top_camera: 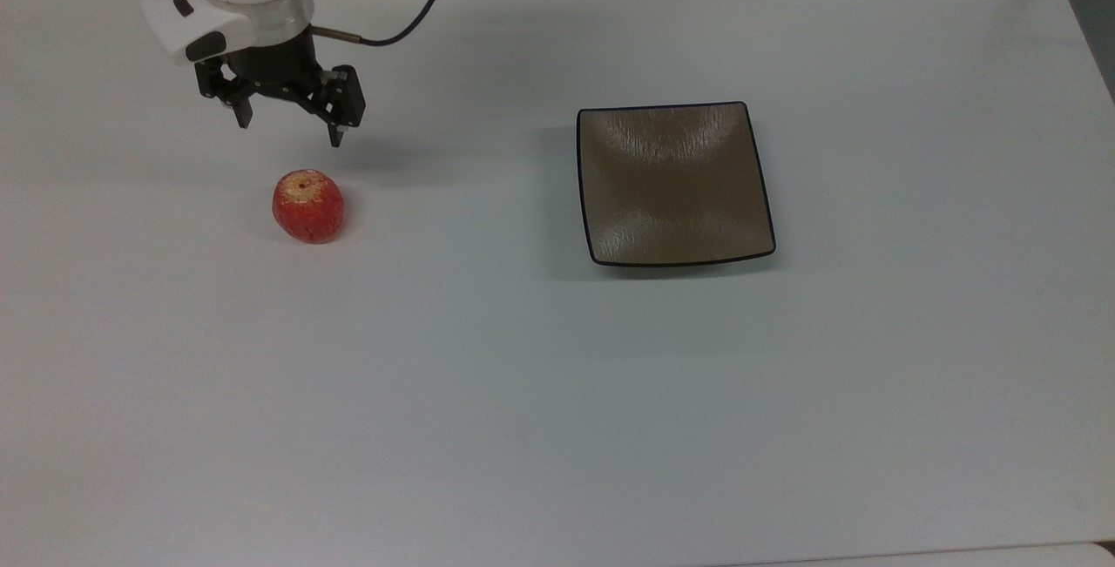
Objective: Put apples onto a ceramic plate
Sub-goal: 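Close the gripper around the red apple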
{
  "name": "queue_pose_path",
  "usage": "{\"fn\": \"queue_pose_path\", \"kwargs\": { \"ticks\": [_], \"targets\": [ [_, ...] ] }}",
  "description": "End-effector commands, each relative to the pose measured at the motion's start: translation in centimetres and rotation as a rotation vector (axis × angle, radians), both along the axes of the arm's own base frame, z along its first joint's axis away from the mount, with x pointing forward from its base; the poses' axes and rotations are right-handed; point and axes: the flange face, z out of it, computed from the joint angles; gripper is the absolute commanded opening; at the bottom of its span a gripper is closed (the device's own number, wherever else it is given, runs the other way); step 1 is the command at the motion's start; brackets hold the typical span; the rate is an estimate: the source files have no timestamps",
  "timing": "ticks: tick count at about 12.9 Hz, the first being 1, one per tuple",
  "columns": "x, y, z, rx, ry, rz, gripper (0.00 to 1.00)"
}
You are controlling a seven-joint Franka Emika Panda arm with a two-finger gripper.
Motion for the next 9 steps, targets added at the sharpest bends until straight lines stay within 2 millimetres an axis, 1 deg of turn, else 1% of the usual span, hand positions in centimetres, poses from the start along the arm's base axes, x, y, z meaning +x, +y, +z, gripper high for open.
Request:
{"fn": "queue_pose_path", "kwargs": {
  "ticks": [1,5,8,9],
  "targets": [
    [1.2,-0.4,-2.8,-0.032,-0.013,0.033,1.0],
    [2.1,-0.5,-6.2,-0.065,0.006,0.059,1.0],
    [2.5,-0.5,-9.6,-0.104,0.047,0.092,1.0],
    [2.6,-0.5,-9.9,-0.114,0.042,0.102,1.0]
  ]
}}
